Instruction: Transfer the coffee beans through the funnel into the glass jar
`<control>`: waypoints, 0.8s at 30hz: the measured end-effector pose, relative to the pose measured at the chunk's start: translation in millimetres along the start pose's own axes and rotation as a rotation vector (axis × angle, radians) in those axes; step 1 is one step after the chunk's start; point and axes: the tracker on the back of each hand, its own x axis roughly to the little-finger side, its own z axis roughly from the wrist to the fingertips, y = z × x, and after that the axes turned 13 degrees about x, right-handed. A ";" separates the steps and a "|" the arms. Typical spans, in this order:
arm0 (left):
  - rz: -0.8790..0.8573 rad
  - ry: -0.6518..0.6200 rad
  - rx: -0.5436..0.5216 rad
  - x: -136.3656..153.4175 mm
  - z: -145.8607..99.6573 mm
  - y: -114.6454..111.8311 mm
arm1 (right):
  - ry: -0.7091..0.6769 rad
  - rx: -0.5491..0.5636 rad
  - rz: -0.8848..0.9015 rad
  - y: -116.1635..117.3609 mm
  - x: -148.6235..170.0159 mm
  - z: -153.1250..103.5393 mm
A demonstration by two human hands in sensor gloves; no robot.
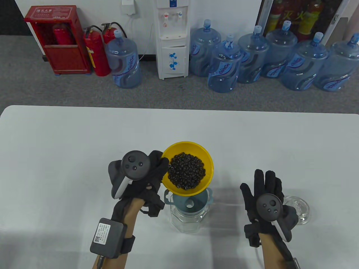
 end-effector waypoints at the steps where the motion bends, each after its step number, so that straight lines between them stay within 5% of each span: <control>1: 0.006 -0.011 -0.008 -1.0 0.5 -0.4 | 0.001 0.001 0.000 -0.1 0.0 0.0; 24: 0.145 -0.093 -0.115 -11.2 -13.1 1.7 | 0.001 0.008 0.019 -0.5 0.6 -0.4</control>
